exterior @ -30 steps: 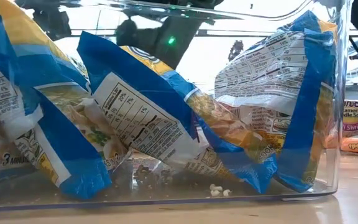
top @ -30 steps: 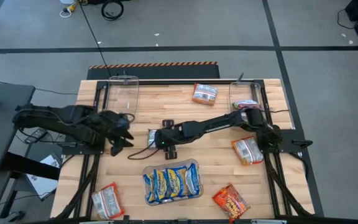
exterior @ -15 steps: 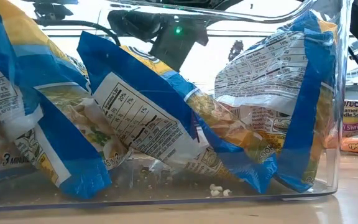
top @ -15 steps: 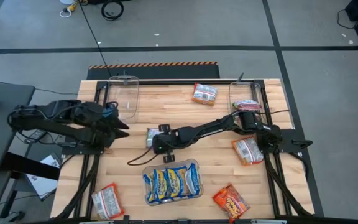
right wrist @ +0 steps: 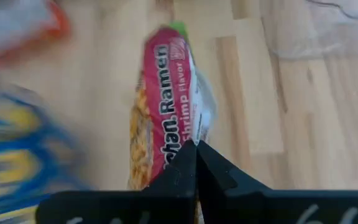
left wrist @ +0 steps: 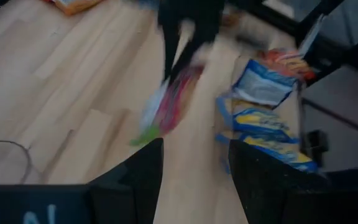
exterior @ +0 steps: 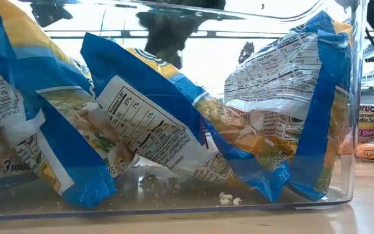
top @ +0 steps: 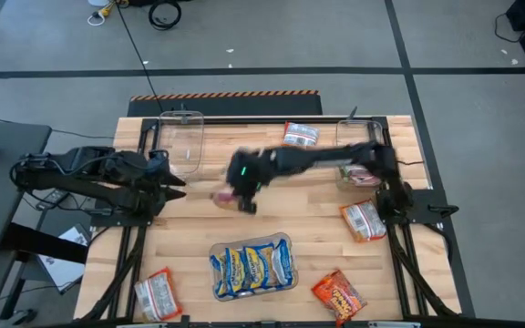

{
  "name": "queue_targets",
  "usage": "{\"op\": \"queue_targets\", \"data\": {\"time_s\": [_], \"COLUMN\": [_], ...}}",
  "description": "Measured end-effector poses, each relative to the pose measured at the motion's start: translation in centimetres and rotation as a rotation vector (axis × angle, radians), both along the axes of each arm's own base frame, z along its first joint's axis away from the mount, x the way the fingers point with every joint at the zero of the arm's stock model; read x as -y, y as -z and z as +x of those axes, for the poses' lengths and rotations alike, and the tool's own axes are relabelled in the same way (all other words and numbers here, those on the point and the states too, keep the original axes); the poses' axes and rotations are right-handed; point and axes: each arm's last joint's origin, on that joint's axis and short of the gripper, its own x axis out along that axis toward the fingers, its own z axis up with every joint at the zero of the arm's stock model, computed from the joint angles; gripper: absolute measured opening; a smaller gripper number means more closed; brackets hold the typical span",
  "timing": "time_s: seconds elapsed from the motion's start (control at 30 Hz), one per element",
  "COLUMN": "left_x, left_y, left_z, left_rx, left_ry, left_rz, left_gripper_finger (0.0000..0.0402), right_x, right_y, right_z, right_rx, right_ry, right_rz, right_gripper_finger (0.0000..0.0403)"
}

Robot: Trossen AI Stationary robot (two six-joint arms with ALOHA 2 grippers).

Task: Sort Maruchan noodles
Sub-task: Put the green noodle pack into the top right transparent bin

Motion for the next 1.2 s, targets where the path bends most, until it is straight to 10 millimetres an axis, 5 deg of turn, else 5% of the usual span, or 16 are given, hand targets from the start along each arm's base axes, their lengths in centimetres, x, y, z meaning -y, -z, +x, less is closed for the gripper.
{"op": "queue_targets", "data": {"time_s": [0.23,0.5,0.7,0.93,1.1,1.2], "left_x": [-0.3,-0.6,-1.7,-2.6,-3.1,-3.3], "left_y": [0.2,-0.2,-0.7,-0.6,-0.6,-0.6], "left_z": [1.3,3.7,3.6,3.6,3.6,3.5], "left_rx": [-0.011,0.054,0.082,0.068,0.064,0.059], "left_ry": [-0.061,-0.050,-0.091,-0.117,-0.116,-0.108], "left_rz": [0.169,0.284,0.337,0.339,0.331,0.333], "left_gripper_finger": [0.0188,0.0188,0.0188,0.0188,0.0188,0.0188], "right_x": [7.4,9.8,8.8,6.9,5.8,6.2], "right_y": [-6.0,-8.6,-4.4,1.2,4.8,5.5], "right_z": [-4.3,-7.1,-8.1,-8.8,-8.0,-6.8], "right_rx": [0.073,0.108,-0.154,-0.305,-0.184,0.042], "right_ry": [0.066,0.107,0.237,0.545,0.686,0.722], "right_rz": [0.418,0.352,0.064,0.203,0.372,0.458], "right_gripper_finger": [0.0005,0.0004,0.0003,0.0004,0.0011,0.0030]}}
